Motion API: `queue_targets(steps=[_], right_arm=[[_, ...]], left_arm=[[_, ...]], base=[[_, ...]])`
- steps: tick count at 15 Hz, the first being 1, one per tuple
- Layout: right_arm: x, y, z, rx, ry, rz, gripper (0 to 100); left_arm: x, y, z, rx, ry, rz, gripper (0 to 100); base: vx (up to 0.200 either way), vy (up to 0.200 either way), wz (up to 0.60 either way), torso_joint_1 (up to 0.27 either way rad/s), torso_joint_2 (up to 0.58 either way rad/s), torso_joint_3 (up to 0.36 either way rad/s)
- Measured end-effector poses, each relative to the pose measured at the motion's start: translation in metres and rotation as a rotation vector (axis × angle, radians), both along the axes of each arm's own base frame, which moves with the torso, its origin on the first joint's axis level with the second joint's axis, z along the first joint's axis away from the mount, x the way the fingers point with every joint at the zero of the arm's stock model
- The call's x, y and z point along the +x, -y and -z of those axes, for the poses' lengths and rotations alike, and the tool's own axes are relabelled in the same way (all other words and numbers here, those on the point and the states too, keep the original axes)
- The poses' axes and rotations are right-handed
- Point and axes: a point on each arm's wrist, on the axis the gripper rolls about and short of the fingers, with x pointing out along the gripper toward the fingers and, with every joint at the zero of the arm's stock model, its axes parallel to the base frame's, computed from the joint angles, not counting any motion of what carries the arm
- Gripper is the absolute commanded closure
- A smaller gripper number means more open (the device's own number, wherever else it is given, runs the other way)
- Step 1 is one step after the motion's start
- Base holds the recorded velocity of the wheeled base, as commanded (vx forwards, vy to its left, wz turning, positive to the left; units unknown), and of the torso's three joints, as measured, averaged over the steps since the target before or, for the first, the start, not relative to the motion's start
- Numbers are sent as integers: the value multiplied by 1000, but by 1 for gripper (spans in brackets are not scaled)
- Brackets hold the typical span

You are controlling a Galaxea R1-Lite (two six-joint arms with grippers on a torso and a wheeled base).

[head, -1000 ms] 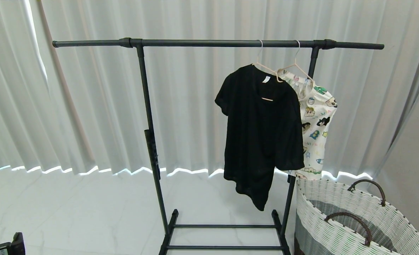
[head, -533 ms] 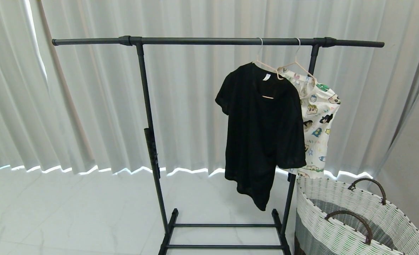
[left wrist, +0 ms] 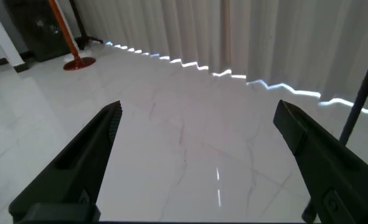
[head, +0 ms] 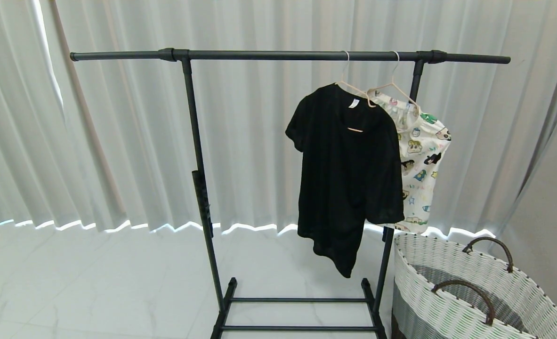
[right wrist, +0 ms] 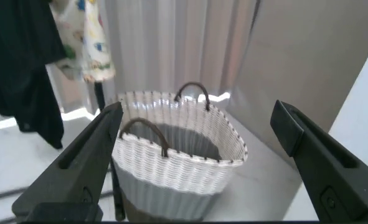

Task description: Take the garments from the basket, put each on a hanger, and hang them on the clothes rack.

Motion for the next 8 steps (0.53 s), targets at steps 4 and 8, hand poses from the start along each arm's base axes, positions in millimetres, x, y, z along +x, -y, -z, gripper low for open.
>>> queue_targets(steps=[4, 8], right_arm=[[1, -5, 3, -10, -12, -211, 0], [1, -6, 9, 27, -73, -276, 0]], left_arm=[[3, 11, 4, -107, 9, 522, 0], [3, 9, 8, -171, -39, 737, 0]], base=[[0, 0, 0, 0, 0, 0], [0, 0, 0, 0, 0, 0]])
